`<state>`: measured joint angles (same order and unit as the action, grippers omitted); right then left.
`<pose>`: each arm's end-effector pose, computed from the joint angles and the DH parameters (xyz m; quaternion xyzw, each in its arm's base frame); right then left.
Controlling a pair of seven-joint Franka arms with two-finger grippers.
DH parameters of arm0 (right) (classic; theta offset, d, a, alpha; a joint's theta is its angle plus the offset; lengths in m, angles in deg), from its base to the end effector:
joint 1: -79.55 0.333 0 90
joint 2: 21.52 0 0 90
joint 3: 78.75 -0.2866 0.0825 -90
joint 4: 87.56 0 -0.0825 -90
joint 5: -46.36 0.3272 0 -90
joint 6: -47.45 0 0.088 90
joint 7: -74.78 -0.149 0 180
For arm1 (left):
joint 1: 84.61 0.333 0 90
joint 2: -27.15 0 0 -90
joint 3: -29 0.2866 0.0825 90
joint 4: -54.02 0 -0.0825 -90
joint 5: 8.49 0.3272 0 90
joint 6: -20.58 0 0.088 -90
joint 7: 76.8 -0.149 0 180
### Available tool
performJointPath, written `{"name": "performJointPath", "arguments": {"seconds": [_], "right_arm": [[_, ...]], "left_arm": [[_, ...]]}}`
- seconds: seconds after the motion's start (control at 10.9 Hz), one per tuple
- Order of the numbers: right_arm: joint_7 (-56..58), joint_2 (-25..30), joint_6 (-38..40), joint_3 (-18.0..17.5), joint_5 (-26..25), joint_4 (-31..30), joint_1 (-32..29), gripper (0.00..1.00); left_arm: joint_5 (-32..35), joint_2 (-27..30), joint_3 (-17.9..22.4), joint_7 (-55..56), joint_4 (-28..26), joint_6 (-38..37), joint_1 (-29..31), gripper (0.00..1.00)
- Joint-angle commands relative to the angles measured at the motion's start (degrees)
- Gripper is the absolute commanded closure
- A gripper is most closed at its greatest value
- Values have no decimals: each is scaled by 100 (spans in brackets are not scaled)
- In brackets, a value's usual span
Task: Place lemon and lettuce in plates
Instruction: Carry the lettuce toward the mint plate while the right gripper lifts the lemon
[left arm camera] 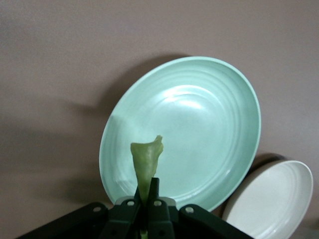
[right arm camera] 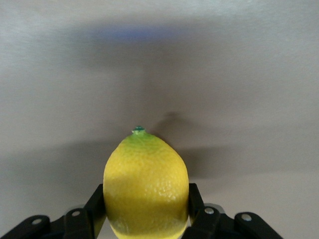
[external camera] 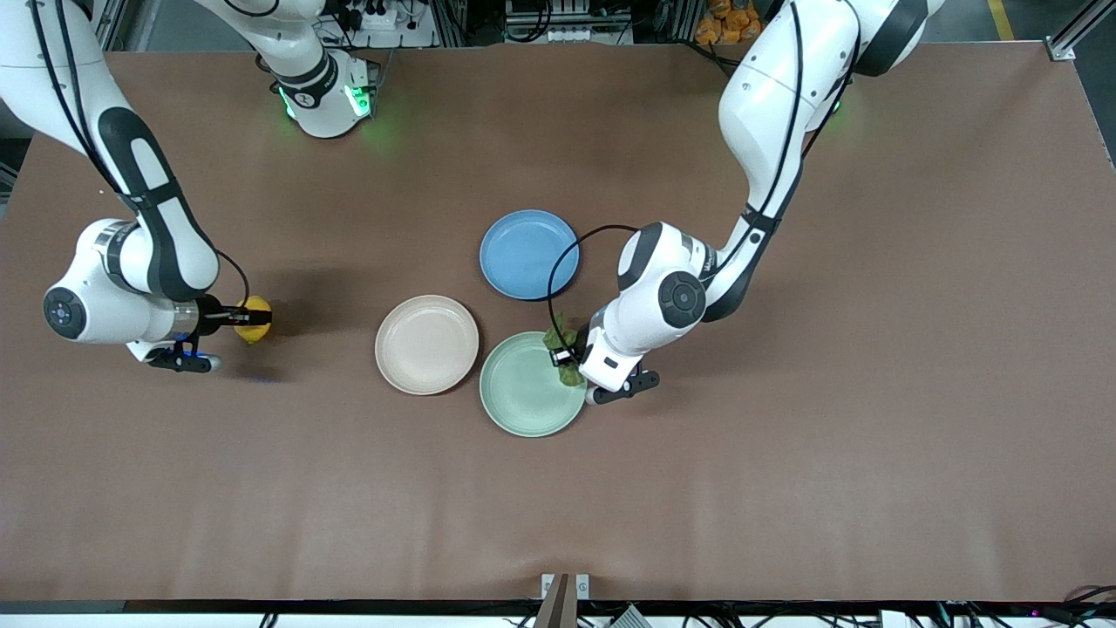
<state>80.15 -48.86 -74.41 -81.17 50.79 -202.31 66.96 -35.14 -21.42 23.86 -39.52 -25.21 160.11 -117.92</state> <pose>0.4957 -0.0819 0.1725 -0.9814 0.0676 0.1686 0.0621 0.5457 -0.4346 0.2025 0.9609 0.1670 -0.0441 0.2164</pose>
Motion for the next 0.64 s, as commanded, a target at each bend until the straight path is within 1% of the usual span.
{"name": "performJointPath", "arguments": {"seconds": [0.0,0.18,0.27,0.37,0.46,0.55], "right_arm": [[-536,150,522,-21,93,286,187,93],[-782,202,645,-144,372,329,231,93],[-1027,220,750,-179,374,399,309,92],[-1203,238,804,-180,383,452,406,92],[-1405,247,848,-189,444,514,485,92],[-1668,255,900,-189,592,575,608,92]], "left_arm": [[-139,-196,39,87,171,162,-105,100],[-147,-258,39,96,180,320,-105,100],[-147,-267,39,157,180,381,-114,100],[-147,-267,39,279,180,443,-105,87],[-147,-267,39,341,180,470,-97,58],[-147,-284,39,351,188,479,-96,41]]}}
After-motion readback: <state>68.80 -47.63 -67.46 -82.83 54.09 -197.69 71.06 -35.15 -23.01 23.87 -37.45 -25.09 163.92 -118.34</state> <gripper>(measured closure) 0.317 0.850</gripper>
